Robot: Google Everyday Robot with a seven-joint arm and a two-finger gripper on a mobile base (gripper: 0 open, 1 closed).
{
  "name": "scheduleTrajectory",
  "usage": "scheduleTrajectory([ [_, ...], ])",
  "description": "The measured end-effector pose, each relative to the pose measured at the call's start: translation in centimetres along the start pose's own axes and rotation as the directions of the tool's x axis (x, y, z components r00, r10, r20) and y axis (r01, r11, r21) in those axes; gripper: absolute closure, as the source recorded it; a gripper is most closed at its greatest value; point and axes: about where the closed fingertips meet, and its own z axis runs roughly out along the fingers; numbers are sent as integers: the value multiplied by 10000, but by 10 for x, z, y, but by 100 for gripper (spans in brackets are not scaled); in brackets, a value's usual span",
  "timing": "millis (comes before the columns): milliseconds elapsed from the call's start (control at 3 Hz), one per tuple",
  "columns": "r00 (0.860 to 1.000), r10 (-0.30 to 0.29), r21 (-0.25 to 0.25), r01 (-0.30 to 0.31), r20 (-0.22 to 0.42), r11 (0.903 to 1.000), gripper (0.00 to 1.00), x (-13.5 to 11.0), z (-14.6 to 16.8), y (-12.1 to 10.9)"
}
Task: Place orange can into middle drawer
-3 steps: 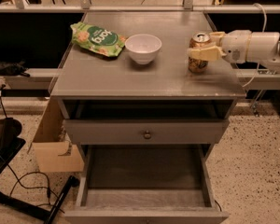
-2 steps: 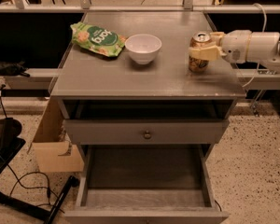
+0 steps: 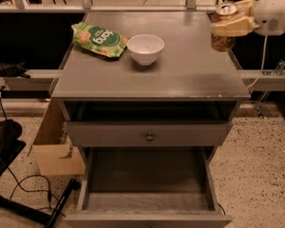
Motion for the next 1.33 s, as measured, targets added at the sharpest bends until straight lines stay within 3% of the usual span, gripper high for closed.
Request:
scheduleTrajectory([
  [333, 9993, -320, 114, 318, 201, 9994, 100, -34, -56, 29],
  [667, 9964, -526, 269, 510, 662, 9983, 100, -45, -95, 70],
  [1000, 9897, -485, 398, 435, 1348, 9983, 100, -17, -112, 112],
  [1333, 9948, 143, 512, -196, 1009, 9985, 100, 27, -135, 139],
])
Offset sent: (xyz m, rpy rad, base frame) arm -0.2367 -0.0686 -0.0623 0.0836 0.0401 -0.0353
